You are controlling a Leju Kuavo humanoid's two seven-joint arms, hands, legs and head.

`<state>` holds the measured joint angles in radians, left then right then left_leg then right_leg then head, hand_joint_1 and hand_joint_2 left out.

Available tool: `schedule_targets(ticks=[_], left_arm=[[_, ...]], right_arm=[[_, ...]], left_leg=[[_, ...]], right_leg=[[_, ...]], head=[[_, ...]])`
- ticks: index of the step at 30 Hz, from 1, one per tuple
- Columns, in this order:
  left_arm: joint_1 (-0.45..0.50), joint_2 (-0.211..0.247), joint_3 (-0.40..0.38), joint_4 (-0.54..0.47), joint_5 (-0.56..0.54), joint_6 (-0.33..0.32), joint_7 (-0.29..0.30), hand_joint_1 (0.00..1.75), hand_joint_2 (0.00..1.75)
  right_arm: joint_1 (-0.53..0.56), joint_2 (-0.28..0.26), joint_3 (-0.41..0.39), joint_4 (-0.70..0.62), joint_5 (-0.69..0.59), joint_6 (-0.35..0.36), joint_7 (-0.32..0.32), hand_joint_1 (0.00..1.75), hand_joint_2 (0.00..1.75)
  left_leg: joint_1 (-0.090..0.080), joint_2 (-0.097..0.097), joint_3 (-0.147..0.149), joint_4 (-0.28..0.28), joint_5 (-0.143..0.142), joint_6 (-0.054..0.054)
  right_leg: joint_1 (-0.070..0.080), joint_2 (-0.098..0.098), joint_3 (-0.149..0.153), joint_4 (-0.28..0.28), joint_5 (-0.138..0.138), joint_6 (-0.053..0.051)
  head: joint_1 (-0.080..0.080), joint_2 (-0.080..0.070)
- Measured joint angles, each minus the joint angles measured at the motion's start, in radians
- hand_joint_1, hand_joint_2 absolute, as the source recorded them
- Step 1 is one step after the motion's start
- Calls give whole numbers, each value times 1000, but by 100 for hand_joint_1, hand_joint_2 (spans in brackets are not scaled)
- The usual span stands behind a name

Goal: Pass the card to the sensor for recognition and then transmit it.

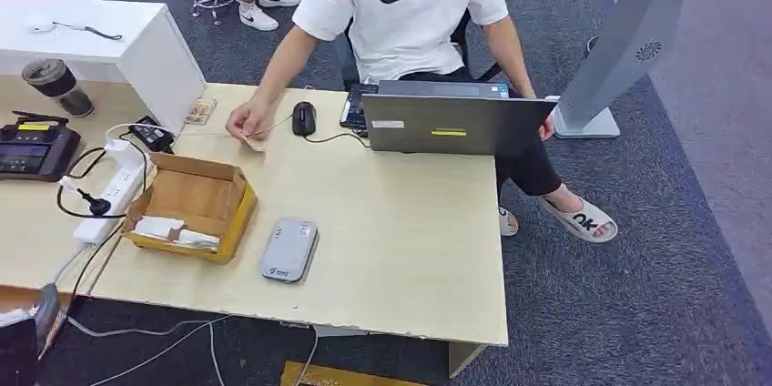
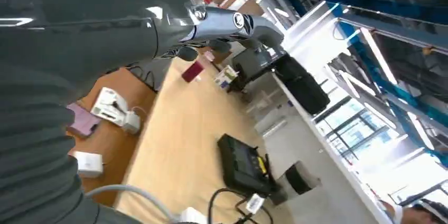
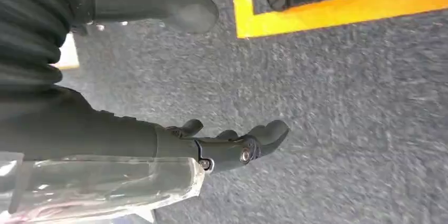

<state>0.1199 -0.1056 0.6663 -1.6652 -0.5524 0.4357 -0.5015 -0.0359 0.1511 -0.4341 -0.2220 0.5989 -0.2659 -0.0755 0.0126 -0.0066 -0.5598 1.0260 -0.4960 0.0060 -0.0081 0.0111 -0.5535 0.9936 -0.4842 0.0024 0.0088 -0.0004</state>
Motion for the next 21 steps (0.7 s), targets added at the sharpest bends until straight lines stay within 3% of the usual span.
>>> schedule_targets(ticks=[4, 11, 15, 20, 21], left_arm=[[-75, 92, -113, 55, -9, 47, 95, 0, 175], [-210, 219, -241, 193, -98, 109, 180, 0, 175], [-242, 252, -267, 237, -108, 109, 191, 0, 175], [-253, 260, -276, 253, -129, 108, 209, 0, 175], [-298, 284, -308, 299, -202, 98, 254, 0, 175]], right_arm=[[-1, -2, -3, 0, 17, 12, 41, 0, 175], [-3, -8, -14, 0, 37, 13, 69, 0, 175], [-3, -11, -17, 0, 48, 13, 71, 0, 175], [-3, -11, -17, 0, 51, 13, 71, 0, 175], [-5, -13, -17, 0, 54, 15, 71, 0, 175]], left_leg=[[0, 0, 0, 0, 1, -1], [0, 0, 0, 0, 2, -1], [0, 0, 0, 0, 2, -1], [0, 0, -1, 0, 2, -1], [0, 0, -1, 0, 2, -1]], right_leg=[[0, 0, 0, 0, 1, 0], [0, 1, 0, 1, 1, -1], [0, 1, -1, 1, 1, -1], [0, 1, -1, 0, 1, -1], [0, 1, -2, 0, 1, -1]], head=[[0, 0], [0, 0], [0, 0], [0, 0], [0, 0]])
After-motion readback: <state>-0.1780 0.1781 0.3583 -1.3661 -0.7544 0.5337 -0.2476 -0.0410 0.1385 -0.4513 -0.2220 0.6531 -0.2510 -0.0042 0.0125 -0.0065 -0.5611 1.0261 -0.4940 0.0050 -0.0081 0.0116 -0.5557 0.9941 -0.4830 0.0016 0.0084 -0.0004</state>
